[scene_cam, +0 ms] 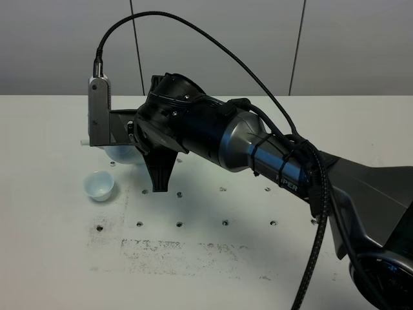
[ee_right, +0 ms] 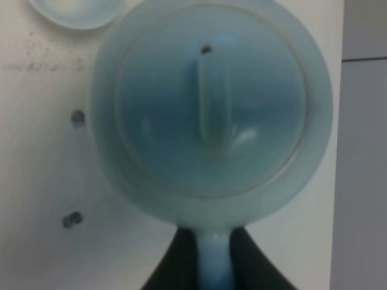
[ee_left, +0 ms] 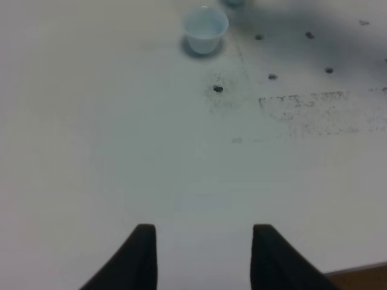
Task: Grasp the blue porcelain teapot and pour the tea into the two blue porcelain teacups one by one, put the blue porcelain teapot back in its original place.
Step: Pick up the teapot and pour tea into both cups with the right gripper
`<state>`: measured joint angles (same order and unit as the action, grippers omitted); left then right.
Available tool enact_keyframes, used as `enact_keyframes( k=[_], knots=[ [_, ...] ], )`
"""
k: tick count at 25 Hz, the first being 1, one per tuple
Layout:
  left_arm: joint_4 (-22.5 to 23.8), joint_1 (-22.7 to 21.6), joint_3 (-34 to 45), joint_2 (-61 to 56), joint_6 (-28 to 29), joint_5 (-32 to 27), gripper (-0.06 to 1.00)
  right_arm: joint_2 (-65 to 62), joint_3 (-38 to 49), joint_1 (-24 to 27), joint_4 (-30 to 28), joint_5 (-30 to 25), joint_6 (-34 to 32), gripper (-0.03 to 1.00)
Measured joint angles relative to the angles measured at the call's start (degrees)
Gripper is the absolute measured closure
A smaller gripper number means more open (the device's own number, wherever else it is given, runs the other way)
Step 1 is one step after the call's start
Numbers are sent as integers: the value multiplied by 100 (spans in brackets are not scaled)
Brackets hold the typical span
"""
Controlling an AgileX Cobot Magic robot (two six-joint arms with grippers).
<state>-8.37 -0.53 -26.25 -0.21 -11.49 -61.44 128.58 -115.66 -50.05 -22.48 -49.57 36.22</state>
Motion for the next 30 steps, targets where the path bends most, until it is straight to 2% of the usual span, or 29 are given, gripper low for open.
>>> enact_keyframes(
  k=[9, 16, 30],
  knots=[
    [0, 0, 0, 0, 0, 0, 52, 231, 0, -215, -281, 47, 0, 89],
    [0, 0, 0, 0, 0, 0, 52, 370, 0, -390, -771, 41, -176, 89],
    [0, 0, 0, 0, 0, 0, 52, 370, 0, -391, -1404, -73, -313, 89]
  ],
)
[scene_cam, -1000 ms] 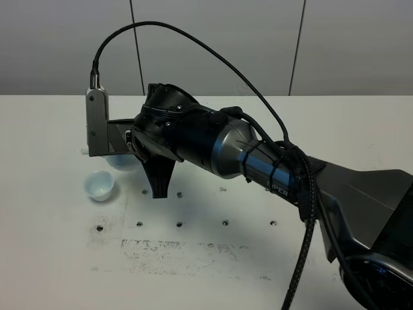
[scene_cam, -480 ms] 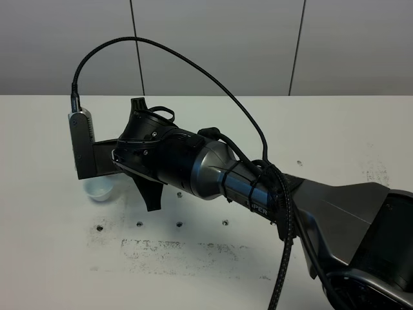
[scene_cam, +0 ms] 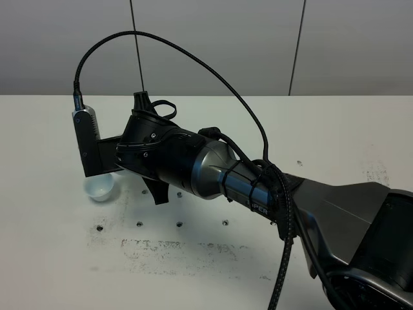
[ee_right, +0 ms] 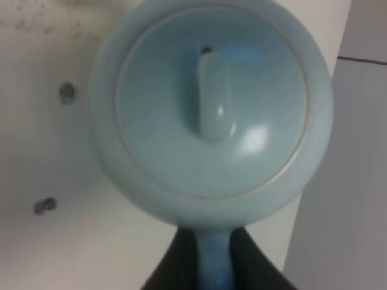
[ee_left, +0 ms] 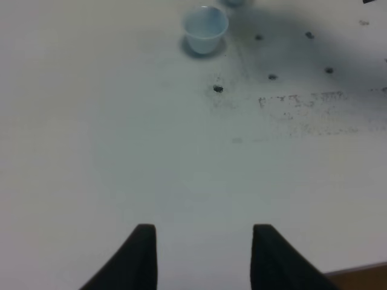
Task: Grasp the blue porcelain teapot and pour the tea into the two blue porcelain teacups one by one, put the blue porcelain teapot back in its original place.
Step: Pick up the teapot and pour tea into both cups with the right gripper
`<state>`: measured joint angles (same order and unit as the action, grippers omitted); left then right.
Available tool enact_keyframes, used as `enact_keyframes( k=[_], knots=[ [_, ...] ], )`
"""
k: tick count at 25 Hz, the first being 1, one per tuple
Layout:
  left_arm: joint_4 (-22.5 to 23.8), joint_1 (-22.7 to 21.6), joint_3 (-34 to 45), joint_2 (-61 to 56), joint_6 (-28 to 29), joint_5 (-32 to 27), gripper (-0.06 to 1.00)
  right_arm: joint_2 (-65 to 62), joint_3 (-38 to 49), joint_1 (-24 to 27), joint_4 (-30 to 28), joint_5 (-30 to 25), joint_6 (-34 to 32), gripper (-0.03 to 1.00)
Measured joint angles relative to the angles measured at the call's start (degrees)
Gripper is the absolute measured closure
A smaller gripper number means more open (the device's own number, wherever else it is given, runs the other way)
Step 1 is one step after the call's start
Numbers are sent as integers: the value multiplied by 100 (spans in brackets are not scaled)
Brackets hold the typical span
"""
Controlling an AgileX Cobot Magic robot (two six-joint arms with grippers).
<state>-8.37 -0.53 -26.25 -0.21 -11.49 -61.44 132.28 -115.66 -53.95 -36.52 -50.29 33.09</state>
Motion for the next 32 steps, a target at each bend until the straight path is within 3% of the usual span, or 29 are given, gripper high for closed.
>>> enact_keyframes(
  k=[12, 32],
  knots=[
    [0, 0, 0, 0, 0, 0, 52, 37, 0, -17, -610, 5, -6, 89],
    [0, 0, 0, 0, 0, 0, 52, 269, 0, -122, -1076, 11, -149, 89]
  ],
)
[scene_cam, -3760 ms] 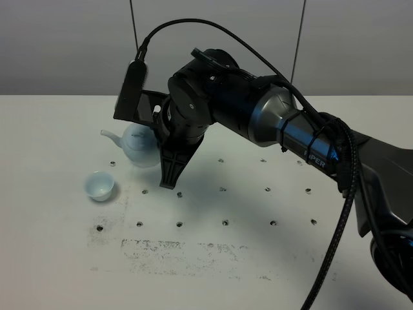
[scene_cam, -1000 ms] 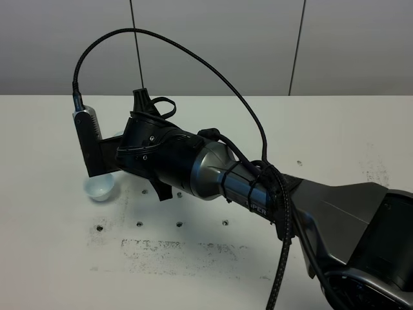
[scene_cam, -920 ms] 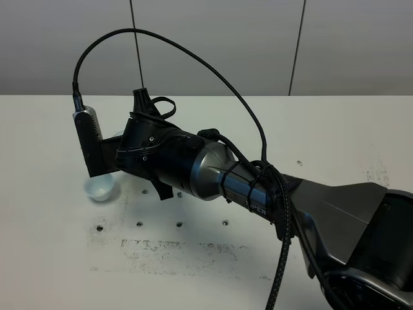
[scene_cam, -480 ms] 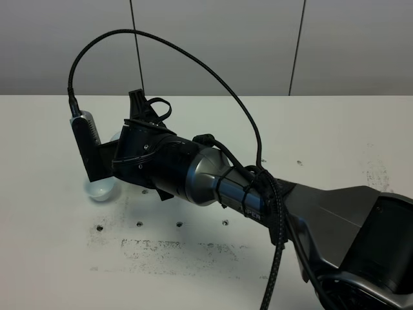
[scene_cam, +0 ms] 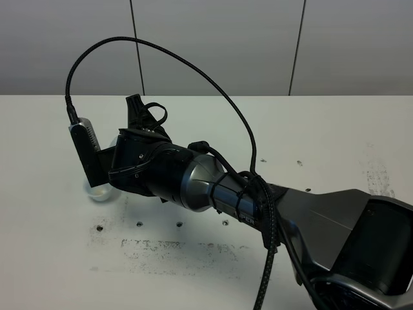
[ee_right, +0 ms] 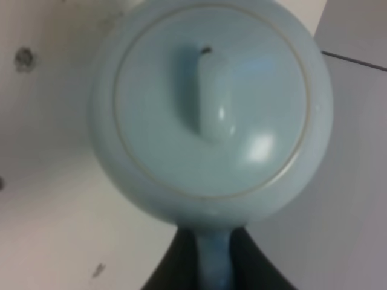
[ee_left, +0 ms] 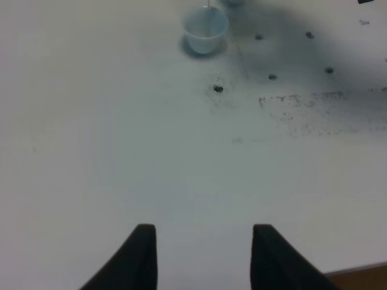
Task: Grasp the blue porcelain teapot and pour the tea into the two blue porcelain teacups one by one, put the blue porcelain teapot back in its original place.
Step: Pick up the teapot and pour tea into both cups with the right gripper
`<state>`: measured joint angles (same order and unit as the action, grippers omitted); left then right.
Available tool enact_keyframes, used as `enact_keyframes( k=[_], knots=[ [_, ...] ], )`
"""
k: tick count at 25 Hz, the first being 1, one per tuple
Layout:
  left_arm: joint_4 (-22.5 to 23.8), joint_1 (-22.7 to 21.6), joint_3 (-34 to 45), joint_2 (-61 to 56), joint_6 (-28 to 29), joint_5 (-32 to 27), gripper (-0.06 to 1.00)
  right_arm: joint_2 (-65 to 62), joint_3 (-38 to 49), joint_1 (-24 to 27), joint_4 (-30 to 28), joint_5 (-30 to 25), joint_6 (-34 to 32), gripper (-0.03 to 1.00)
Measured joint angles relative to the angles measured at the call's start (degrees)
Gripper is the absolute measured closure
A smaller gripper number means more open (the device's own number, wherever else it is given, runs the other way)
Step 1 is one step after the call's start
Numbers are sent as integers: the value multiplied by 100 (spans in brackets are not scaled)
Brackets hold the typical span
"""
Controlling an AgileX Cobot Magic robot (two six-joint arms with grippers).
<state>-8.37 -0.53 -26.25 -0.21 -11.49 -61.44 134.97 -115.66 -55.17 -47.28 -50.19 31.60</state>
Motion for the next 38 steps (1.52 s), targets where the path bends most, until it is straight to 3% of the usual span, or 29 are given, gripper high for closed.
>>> enact_keyframes(
  k=[38],
  knots=[
    [0, 0, 0, 0, 0, 0, 52, 54, 0, -18, -752, -11, 332, 89]
  ],
)
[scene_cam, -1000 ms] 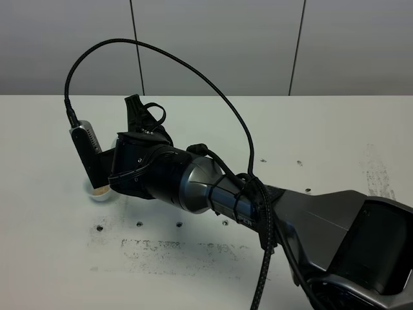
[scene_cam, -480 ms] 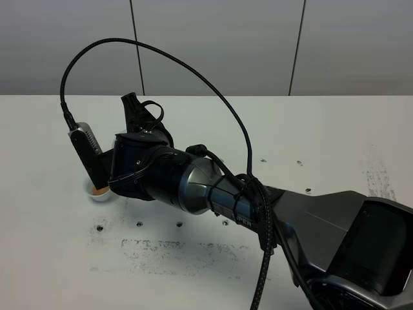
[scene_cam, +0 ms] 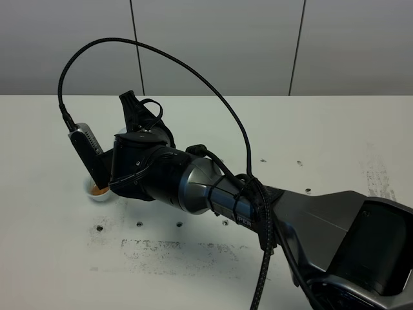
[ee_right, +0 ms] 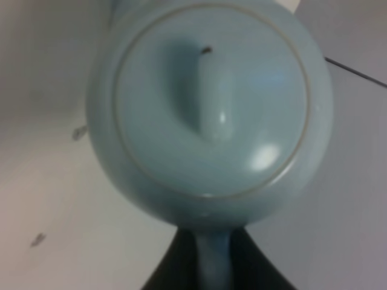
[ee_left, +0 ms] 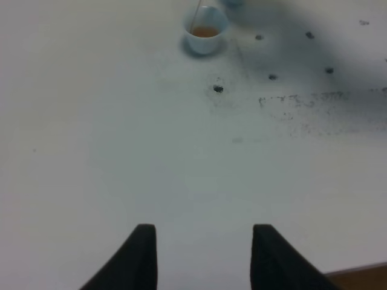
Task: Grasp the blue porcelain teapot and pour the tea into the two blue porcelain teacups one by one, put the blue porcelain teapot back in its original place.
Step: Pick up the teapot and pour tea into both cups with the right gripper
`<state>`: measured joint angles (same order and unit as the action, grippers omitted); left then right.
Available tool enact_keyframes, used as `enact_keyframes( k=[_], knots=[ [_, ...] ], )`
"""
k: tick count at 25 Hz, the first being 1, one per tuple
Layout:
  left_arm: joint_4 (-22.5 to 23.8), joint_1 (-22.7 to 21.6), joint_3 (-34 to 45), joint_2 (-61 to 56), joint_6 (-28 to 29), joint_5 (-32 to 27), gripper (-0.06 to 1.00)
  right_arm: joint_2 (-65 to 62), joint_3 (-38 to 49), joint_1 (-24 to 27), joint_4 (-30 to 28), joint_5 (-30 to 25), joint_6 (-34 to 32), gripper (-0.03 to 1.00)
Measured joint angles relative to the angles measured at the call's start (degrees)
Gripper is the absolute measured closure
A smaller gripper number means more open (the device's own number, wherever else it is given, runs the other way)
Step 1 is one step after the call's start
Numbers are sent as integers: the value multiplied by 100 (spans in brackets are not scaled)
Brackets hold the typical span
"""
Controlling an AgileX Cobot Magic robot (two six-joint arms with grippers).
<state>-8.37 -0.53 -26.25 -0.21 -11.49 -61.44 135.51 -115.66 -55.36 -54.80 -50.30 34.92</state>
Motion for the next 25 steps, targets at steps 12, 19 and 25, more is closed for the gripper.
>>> enact_keyframes(
  k=[12, 19, 25],
  knots=[
    [0, 0, 0, 0, 0, 0, 52, 32, 35, 0, -208, 1, 56, 89],
    [0, 0, 0, 0, 0, 0, 52, 99, 50, -22, -279, 1, 133, 89],
    [0, 0, 0, 0, 0, 0, 52, 99, 50, -27, -370, 1, 133, 89]
  ],
)
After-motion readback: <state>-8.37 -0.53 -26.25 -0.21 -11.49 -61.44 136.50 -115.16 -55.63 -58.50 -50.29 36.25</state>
